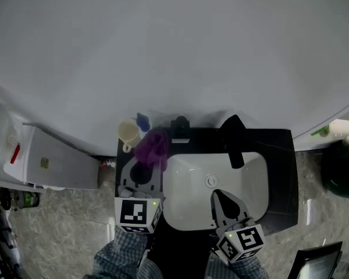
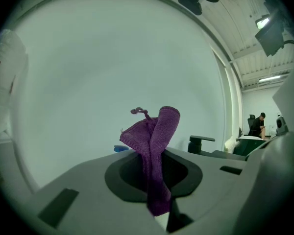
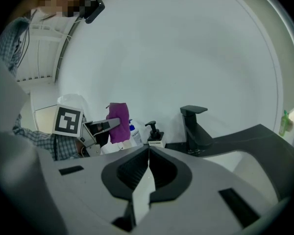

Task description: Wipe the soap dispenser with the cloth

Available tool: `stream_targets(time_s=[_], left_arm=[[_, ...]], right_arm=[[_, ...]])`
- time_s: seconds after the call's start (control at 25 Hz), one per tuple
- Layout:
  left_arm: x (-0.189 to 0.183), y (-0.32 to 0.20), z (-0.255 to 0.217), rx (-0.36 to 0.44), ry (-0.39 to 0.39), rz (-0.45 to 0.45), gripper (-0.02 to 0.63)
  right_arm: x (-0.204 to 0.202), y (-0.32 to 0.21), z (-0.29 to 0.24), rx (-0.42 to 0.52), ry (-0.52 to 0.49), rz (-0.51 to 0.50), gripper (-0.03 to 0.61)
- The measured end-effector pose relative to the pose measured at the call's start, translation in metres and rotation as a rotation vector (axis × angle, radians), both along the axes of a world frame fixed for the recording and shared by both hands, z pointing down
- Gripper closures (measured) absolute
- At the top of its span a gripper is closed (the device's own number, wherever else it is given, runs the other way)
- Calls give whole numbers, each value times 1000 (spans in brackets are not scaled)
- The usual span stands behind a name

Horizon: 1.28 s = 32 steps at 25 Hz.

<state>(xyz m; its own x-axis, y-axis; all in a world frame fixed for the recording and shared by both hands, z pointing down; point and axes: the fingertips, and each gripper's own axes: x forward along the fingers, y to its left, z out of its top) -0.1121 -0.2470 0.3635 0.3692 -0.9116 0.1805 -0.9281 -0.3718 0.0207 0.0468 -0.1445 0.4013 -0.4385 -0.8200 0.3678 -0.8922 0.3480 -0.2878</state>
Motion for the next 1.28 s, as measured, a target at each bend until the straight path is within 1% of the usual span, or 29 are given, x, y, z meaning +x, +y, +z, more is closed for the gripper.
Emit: stream_targets(time_s=[0.2, 0.56, 0.68, 0.76, 0.88, 0.96, 1.12, 1.28], left_arm=[[9, -31, 10, 0, -15, -3, 554], [26, -74, 49, -51, -56, -2, 554], [29, -82, 61, -61, -60, -9, 554], [27, -88, 66, -53, -68, -25, 554], [22, -93, 74, -55, -103, -58, 554], [20, -94, 83, -80, -125, -70, 554], [26, -93, 104, -146, -143, -56, 554], [29, -96, 110, -152, -144, -52, 554]], right_arm=[[13, -13, 13, -31, -10, 12, 559], [28, -35, 23, -58, -26, 32, 559], [31, -40, 29, -73, -27, 35, 560], [31, -43, 32, -78, -28, 36, 559], [31, -45, 37, -85, -30, 31, 560], [31, -45, 39, -94, -33, 26, 560], [32, -44, 44, -106, -33, 25, 559], [36, -43, 46, -114, -32, 35, 559]])
